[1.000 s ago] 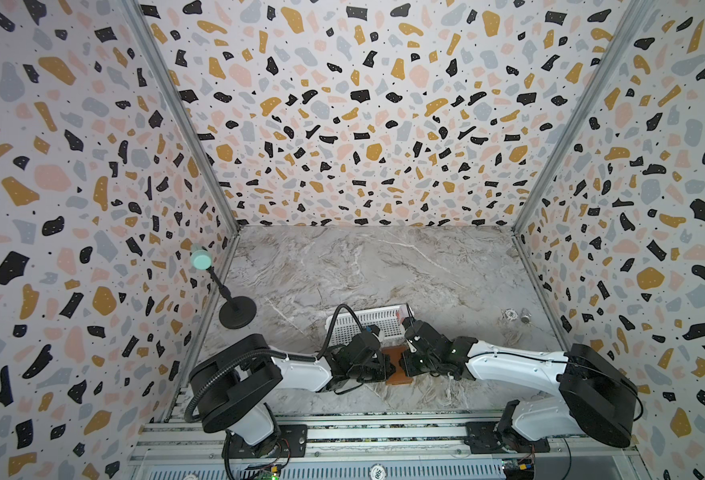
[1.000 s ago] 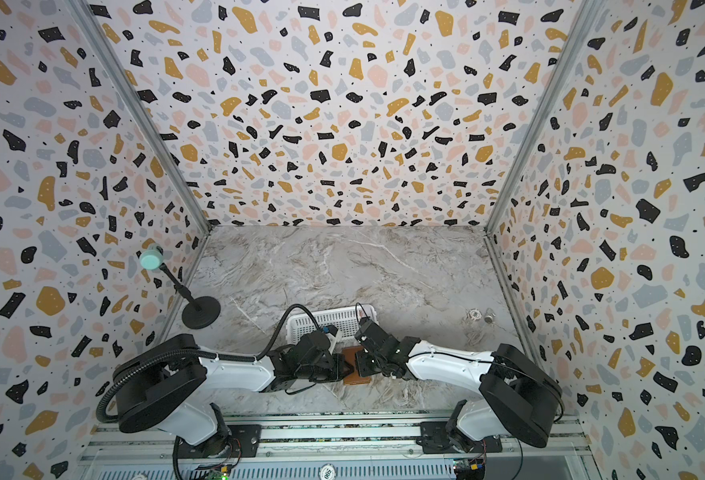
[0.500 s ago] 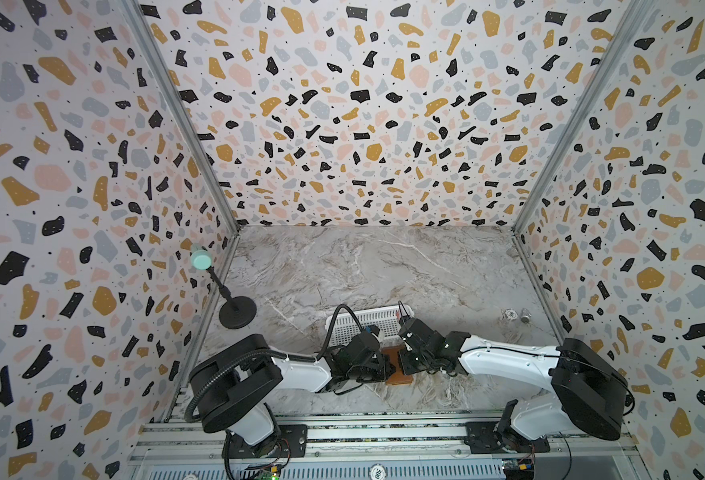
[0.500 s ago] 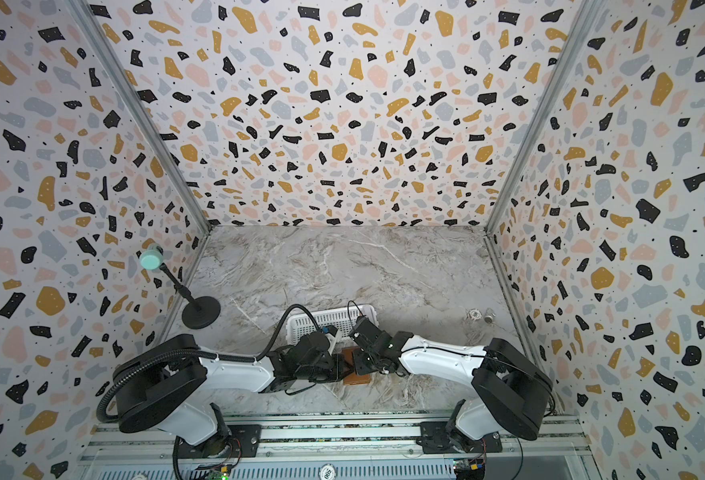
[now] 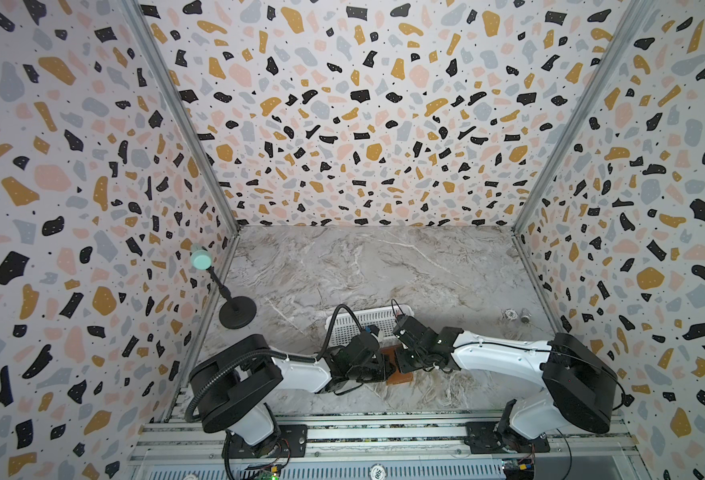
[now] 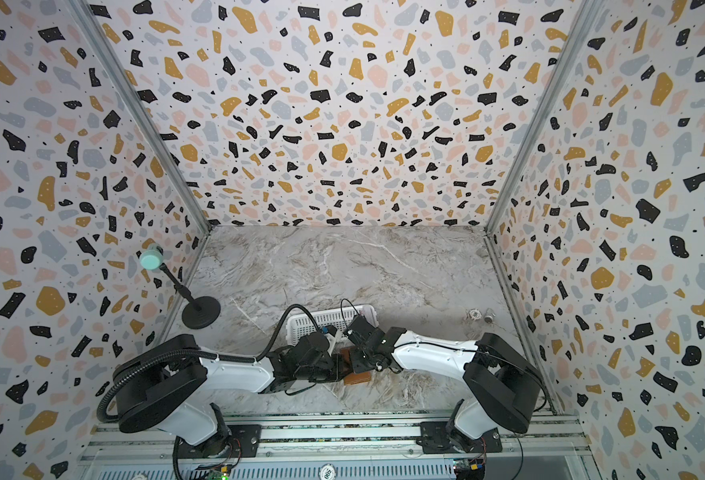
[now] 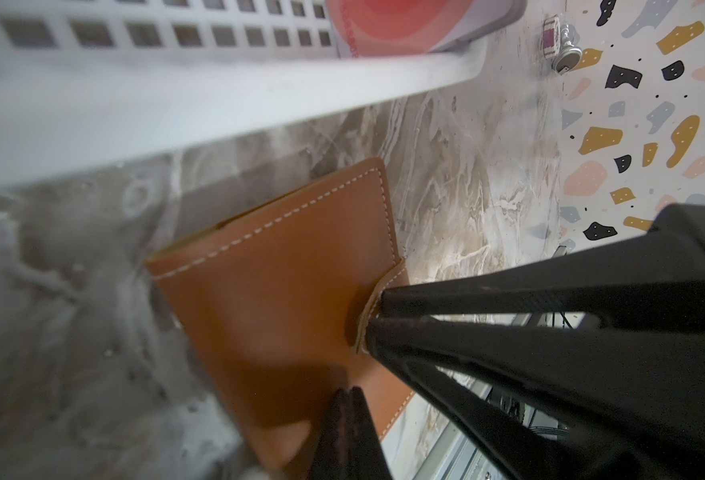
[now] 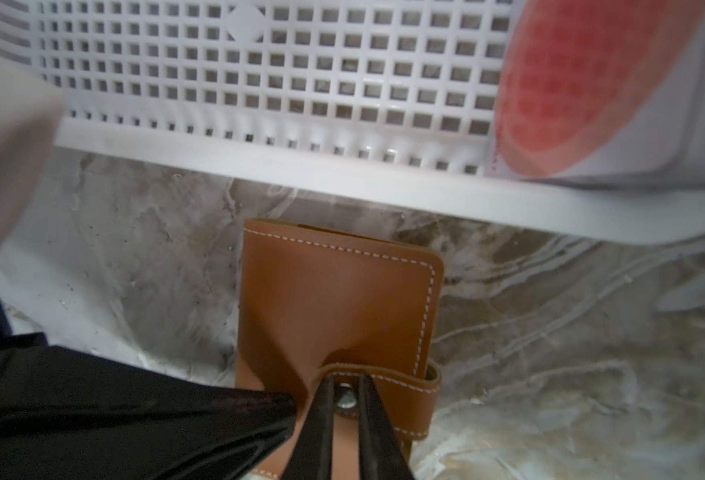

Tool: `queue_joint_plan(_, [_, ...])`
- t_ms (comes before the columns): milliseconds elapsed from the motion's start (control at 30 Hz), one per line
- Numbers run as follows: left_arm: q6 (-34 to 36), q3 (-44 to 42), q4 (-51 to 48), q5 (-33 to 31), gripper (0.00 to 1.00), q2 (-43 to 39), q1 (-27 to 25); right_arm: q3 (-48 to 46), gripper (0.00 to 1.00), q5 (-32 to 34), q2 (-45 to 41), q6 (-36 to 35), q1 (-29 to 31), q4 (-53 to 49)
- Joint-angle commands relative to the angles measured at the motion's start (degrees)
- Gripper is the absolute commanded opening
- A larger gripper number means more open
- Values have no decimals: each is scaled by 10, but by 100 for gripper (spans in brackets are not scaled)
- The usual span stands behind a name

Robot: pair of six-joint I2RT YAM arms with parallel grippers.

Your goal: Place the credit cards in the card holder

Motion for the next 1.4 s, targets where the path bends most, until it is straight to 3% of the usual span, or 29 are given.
queue_joint_plan(0, [-1,-19,-39,-1,6,6,-5,8,12,18,24,-7,1,-29])
queue_joint_plan(700, [-7,-39,-28,-7,5,-12,-6,22,12,-2,62,-19,0,-49])
queue_joint_plan(833, [-4,-31,-30,-8,6,-18,-5,27,12,-6,12,-28,-2,-25])
queue_joint_plan(1067, [2,-1,-44,-16,5,-44,1,32,21,15,-93,-55,-22,-30])
queue_joint_plan(1167, [13,23,-75,-19,6,-70,12,33,32,16,-144,-74,-46,-35])
queue_joint_plan(1267, [37,50,-128,-29,14,-98,37,39,54,20,-193,-104,-77,-27])
queue_joint_plan(1367, [72,71,-168,-43,43,-133,82,34,81,16,-234,-138,-129,1])
